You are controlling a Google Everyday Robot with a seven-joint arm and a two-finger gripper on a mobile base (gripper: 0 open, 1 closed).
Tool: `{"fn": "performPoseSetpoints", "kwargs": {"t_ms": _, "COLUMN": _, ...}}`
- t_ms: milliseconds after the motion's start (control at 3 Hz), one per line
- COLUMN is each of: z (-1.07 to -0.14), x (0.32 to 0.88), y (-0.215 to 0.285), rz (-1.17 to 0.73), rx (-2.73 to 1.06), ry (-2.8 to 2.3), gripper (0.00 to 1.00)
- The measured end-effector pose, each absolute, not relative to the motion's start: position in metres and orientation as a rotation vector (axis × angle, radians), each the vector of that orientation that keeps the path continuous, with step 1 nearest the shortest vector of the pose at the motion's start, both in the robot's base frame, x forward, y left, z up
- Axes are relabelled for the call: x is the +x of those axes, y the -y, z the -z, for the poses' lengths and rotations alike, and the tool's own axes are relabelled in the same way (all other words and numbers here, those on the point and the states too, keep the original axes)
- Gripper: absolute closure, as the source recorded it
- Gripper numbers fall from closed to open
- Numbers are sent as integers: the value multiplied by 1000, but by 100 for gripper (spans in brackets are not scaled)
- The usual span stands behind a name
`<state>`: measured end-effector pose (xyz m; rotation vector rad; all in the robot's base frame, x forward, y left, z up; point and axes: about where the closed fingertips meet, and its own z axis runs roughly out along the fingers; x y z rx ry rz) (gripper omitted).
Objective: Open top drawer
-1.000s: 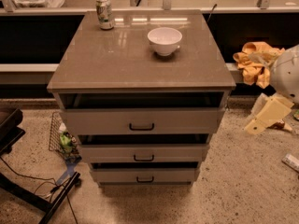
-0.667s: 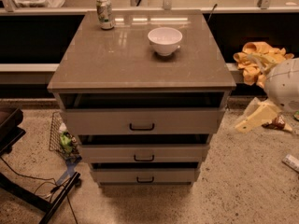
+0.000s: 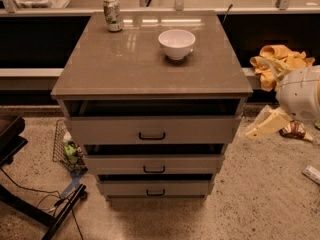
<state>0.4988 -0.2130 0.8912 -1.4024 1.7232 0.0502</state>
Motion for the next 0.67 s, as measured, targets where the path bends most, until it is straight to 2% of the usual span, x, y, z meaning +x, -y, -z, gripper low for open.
{"fn": "performPoseSetpoints", "kwargs": {"t_ms": 667, "z": -856, "x": 487, "y": 202, "rz": -124, "rx": -1370, "ry": -1742, "gripper": 0}}
